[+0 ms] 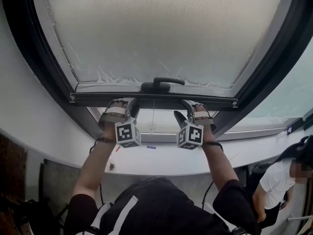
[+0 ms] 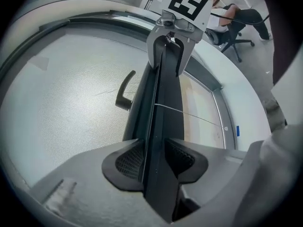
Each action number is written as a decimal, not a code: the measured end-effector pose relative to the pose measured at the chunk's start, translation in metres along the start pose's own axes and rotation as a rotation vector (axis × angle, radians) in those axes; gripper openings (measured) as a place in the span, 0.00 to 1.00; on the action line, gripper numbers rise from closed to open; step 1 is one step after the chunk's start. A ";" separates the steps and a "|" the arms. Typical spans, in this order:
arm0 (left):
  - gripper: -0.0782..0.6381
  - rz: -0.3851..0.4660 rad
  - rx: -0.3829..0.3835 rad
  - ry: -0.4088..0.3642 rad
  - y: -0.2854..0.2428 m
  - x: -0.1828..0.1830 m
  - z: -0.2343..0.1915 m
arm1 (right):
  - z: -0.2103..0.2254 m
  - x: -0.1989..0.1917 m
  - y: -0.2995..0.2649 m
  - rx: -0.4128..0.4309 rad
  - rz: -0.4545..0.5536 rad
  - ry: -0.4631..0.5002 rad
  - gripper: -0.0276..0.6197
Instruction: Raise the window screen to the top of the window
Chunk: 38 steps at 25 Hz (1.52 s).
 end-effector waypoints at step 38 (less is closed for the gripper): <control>0.16 0.006 0.184 0.043 0.055 0.035 -0.145 | 0.067 0.047 0.050 -0.062 0.376 -0.672 0.31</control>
Point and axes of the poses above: the fingertips, and each gripper's own axes: y backward along the fingers, z to its right, x out of its top, the point moved 7 cm from there along y, backward along the fingers, and after that the axes turned 2 degrees about -z, right-handed, at the moved point
